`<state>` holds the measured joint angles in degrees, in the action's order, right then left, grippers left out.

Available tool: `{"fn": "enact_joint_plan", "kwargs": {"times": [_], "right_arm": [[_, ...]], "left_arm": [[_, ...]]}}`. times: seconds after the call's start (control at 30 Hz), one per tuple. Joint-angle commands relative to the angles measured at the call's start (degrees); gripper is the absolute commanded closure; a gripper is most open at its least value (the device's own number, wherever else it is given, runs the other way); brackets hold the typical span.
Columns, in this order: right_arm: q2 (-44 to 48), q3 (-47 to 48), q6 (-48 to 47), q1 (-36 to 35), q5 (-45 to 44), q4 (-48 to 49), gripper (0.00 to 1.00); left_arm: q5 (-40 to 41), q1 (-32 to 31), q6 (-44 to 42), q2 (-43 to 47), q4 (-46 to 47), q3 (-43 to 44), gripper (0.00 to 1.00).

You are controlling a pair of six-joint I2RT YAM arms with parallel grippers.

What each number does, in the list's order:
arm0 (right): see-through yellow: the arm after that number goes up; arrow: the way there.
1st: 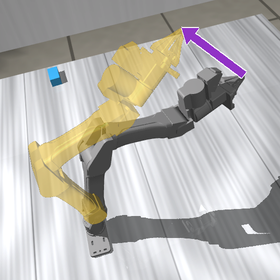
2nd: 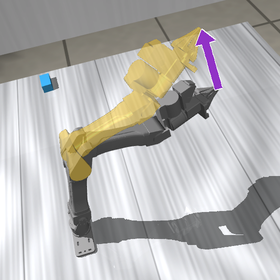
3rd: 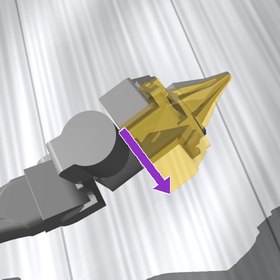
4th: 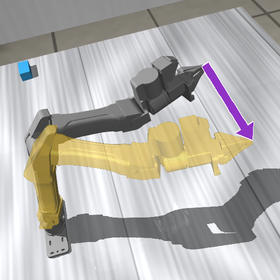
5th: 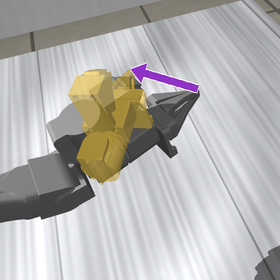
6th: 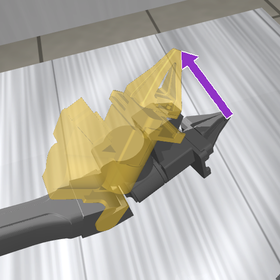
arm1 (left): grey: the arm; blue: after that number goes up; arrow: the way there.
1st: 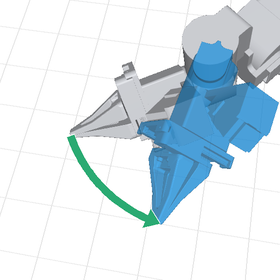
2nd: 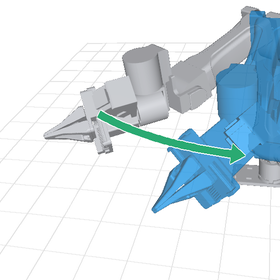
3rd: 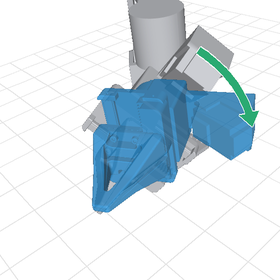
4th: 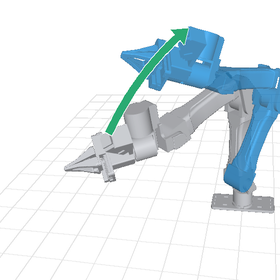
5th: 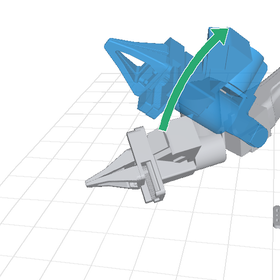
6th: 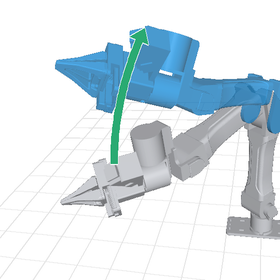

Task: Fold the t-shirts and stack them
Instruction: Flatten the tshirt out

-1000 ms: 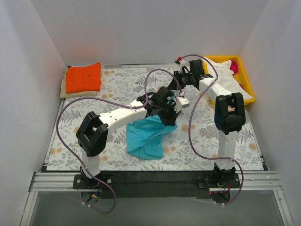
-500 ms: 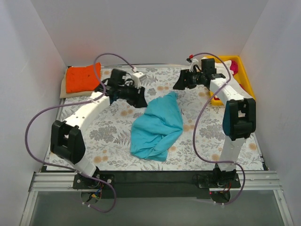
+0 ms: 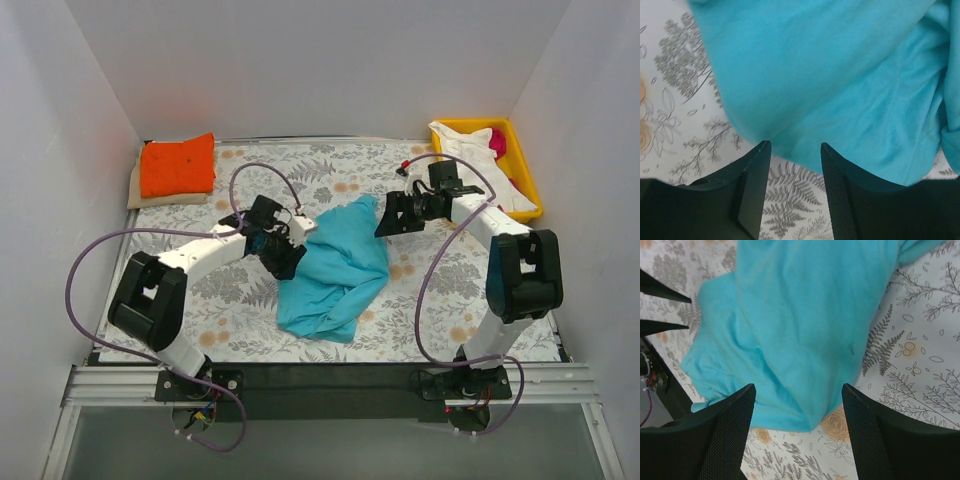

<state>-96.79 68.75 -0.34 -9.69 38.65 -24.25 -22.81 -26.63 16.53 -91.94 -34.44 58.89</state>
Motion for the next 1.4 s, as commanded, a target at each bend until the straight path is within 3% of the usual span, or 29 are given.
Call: {"fn": "enact_joint_plan", "kwargs": {"times": [0.0,0.2,0.23,0.27,0.33,0.37,0.53,0.67,0.7,0.83,0.93,0.97,1.0,1.03,1.13,1.37], "right_arm": [[-3.04,-0.55,-0.80,-0.59,-2.79,0.69,0.36],[-10.77,1.64,-0.01,-1.20,-5.34,1.93,0.55],[-11.74,2.95,-0.01,-1.12,-5.43,2.01,0.58],[-13.75,3.84,-0.36,-1.20,-5.52,2.10,0.64],[-16.05,6.03,-0.89,-1.20,-4.47,2.28,0.70],[-18.23,8.39,-1.07,-1.29,-3.77,2.28,0.78],[-25.01,18.24,-0.01,-4.18,5.27,2.71,0.89],[-31.52,27.12,-0.01,-10.16,11.26,2.80,0.97],[-32.22,29.23,-0.01,-11.04,12.66,2.80,0.97],[-30.74,27.94,-0.01,-13.42,17.42,2.80,0.91],[-25.13,24.17,-1.50,-10.89,15.58,1.05,0.64],[-21.54,23.19,-2.03,-9.83,15.05,0.61,0.40],[-19.68,22.40,-3.08,-8.60,14.70,-0.96,0.30],[-17.92,20.74,-3.78,-6.33,12.87,-2.02,0.27],[-10.37,18.01,-10.54,-3.76,7.43,-9.39,0.31],[-2.71,8.34,-24.94,-3.84,-2.35,-29.34,0.52]], "left_arm": [[6.26,-5.35,-4.93,0.45,5.77,-3.33,0.58],[10.85,-14.75,-5.03,-1.31,8.86,-10.46,0.67],[11.12,-17.03,-4.67,-1.57,8.42,-10.55,0.81],[10.16,-18.09,-4.32,-1.66,7.81,-10.38,0.89],[7.96,-21.33,-2.74,-1.05,6.41,-9.59,0.98],[5.08,-22.57,-2.21,-0.61,5.88,-9.15,1.00],[-5.12,-32.49,8.47,-1.13,5.69,-1.18,1.00],[-14.10,-34.36,19.75,-0.18,14.20,1.75,0.81],[-14.80,-34.36,20.72,0.79,17.44,1.84,0.71],[-13.40,-32.88,21.08,8.25,17.66,1.40,0.64],[-15.06,-27.10,23.01,15.55,15.28,-1.23,0.56],[-15.07,-25.24,23.54,18.87,14.75,-2.37,0.56],[-15.07,-23.05,24.24,19.95,13.44,-2.73,0.53],[-15.51,-18.59,24.25,20.65,12.56,-2.91,0.53],[-14.82,-11.54,22.76,19.96,8.87,-2.29,0.54],[-9.98,2.63,23.11,4.60,8.42,4.81,0.55]]}}
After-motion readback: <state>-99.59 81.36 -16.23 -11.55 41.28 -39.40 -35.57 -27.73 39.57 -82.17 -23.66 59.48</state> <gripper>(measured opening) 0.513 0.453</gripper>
